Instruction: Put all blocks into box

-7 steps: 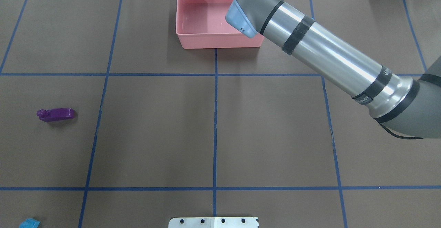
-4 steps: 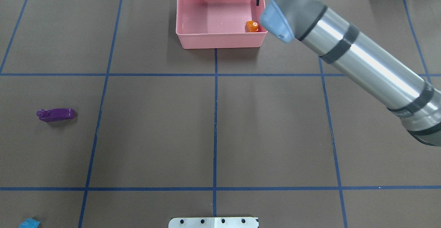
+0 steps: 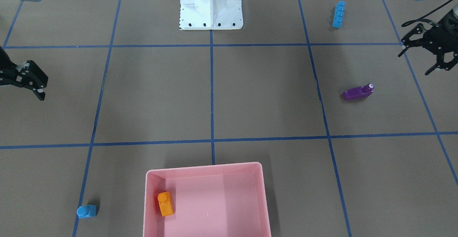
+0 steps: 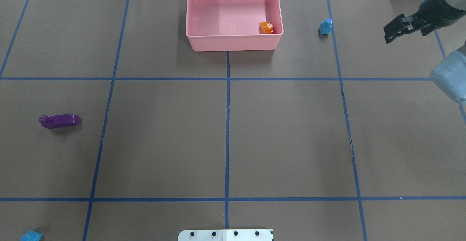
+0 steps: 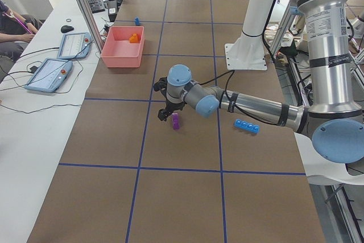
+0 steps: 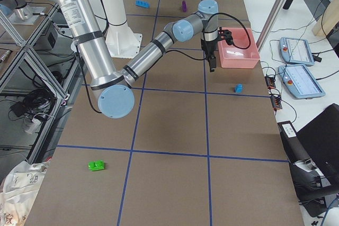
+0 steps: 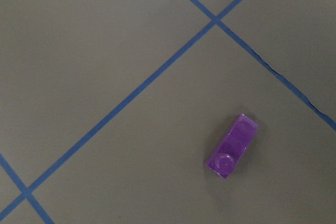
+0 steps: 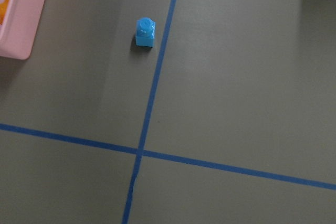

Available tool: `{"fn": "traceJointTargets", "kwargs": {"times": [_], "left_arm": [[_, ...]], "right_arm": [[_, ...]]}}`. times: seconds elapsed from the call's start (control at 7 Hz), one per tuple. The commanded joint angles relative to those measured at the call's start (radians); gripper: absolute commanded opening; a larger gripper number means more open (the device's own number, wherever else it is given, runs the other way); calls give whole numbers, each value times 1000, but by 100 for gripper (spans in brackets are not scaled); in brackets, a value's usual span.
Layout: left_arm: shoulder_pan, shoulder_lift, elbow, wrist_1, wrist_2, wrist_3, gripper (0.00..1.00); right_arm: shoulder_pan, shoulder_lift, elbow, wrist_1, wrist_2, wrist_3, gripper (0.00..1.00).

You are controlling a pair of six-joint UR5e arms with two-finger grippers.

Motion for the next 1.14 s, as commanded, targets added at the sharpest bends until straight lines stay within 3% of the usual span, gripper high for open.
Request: {"fn": "traceJointTargets", "kwargs": {"times": [0.0, 0.57, 1.0], "left_arm": [[173, -38, 57, -8, 125, 3, 100], [211, -162, 244, -32, 127, 7, 100], [220, -178, 271, -48, 113, 6, 100]], "right_arm": [[17, -79, 62, 3, 4, -38, 100], [16, -79, 63, 7, 3, -38, 100], [14, -73, 62, 7, 3, -38, 100]]}}
